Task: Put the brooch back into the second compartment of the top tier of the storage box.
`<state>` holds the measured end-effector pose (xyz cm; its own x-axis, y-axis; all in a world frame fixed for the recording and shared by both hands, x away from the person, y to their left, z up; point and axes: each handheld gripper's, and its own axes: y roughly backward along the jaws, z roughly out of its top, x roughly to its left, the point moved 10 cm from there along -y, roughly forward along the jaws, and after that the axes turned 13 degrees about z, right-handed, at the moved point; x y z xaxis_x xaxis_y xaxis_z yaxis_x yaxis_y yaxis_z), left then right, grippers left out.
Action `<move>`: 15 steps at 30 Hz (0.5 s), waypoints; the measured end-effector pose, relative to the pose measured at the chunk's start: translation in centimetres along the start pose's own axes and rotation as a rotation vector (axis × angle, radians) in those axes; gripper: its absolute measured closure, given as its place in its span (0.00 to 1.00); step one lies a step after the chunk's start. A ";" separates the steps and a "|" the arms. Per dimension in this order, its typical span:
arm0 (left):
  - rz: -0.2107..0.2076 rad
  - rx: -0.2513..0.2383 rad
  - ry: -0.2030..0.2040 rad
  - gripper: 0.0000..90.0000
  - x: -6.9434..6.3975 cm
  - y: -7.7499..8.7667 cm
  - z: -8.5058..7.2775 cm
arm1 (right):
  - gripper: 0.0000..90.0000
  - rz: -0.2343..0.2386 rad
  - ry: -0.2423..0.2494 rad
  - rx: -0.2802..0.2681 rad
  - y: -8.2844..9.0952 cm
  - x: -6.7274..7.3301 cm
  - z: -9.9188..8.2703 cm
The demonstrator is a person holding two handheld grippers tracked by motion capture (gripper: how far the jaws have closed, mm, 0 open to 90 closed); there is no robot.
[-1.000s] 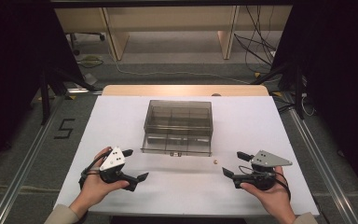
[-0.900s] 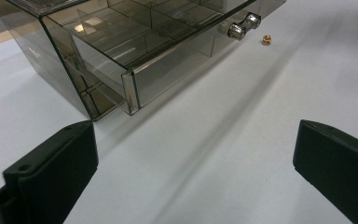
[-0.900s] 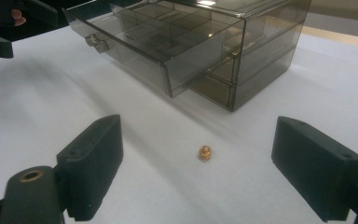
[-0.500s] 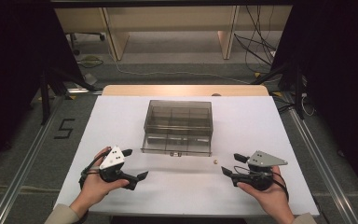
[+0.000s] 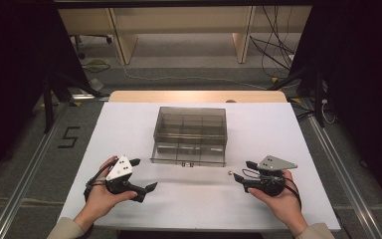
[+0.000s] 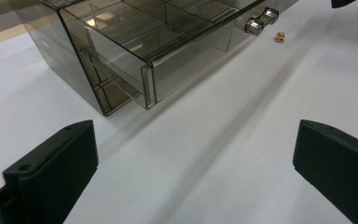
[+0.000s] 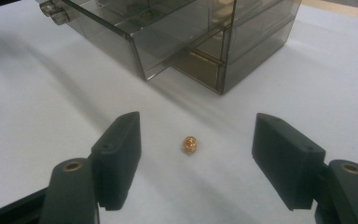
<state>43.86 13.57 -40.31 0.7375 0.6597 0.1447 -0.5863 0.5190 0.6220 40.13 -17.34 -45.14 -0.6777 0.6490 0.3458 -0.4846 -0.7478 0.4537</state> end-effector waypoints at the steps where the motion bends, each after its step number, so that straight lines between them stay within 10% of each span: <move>1: 0.001 0.000 0.001 0.00 0.0 0.0 0.0 | 0.38 0.001 0.004 0.003 -0.1 -0.1 0.0; 15: 0.008 0.000 -0.002 0.00 0.1 -0.2 0.1 | 0.37 -0.010 -0.022 0.019 -0.6 -0.6 -0.1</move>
<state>44.10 13.51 -40.38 0.7337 0.6624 0.1511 -0.5919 0.5140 0.6208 40.79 -17.33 -45.72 -0.6603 0.6595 0.3592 -0.4803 -0.7386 0.4730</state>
